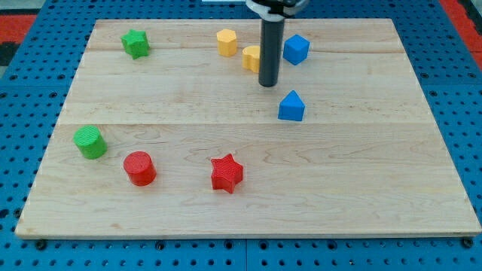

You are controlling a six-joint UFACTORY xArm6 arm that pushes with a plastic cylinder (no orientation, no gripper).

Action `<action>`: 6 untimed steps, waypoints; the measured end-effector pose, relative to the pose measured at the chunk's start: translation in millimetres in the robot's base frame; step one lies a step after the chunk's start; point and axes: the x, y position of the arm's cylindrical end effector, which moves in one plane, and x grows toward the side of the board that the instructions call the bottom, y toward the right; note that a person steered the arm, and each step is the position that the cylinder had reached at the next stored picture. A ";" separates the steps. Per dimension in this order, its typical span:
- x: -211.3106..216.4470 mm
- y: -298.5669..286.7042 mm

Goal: Push blue cube slightly right

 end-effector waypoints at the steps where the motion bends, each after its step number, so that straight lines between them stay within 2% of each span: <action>1: -28.7 -27.1; 2: -55.3 -43.4; 3: -56.9 -76.2; 4: -26.1 -69.0; 5: -25.9 -10.9; 6: -26.2 6.6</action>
